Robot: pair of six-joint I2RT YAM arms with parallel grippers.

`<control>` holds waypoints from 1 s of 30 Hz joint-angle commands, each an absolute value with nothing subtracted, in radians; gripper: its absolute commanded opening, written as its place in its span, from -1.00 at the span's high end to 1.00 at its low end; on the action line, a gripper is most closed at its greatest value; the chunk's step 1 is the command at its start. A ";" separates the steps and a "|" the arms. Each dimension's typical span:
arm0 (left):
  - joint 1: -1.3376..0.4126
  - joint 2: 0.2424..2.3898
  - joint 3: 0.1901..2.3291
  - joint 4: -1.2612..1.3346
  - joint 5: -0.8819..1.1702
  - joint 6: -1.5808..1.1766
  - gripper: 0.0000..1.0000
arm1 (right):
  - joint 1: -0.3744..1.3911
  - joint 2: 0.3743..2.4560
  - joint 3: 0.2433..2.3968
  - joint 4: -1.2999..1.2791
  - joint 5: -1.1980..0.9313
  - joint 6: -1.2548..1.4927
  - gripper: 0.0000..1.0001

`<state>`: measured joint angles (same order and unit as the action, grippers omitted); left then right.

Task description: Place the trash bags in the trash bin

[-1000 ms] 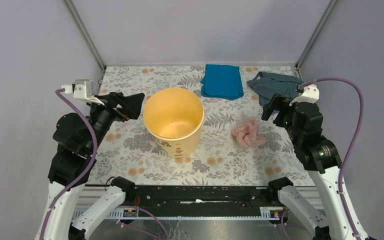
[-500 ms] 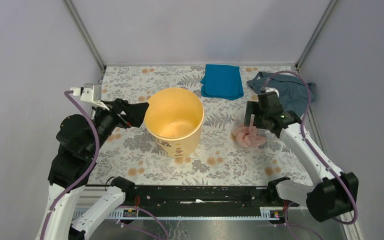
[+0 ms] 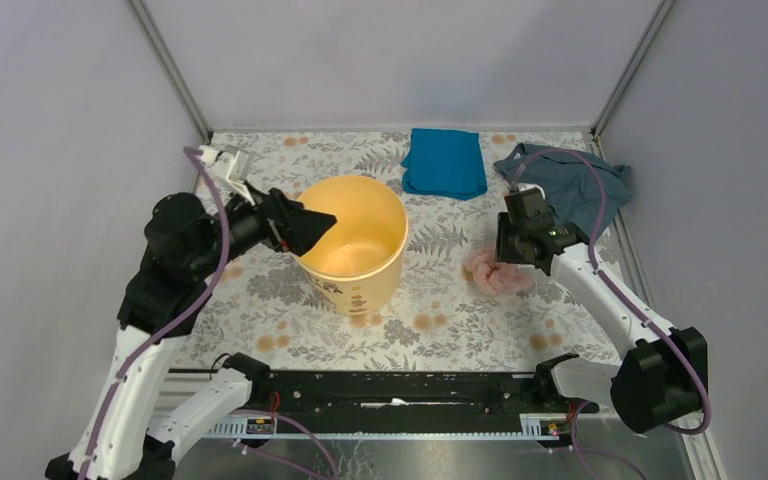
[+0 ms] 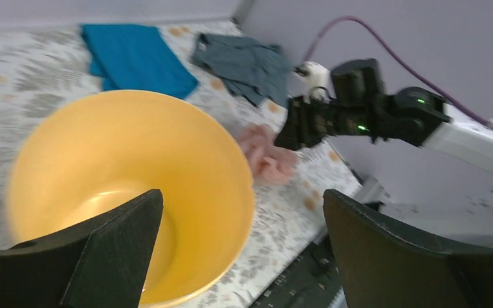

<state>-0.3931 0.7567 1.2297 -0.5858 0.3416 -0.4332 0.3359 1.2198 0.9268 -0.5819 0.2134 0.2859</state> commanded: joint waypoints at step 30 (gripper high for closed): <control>-1.061 1.310 1.435 -0.374 0.066 -0.640 -0.92 | 0.345 0.517 0.828 -0.080 -0.651 0.265 1.00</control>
<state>-1.0405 1.2720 1.4162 -0.3794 0.1207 -0.6231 0.3401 0.5247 0.8303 -0.1623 -0.5968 0.2596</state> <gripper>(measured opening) 0.958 0.013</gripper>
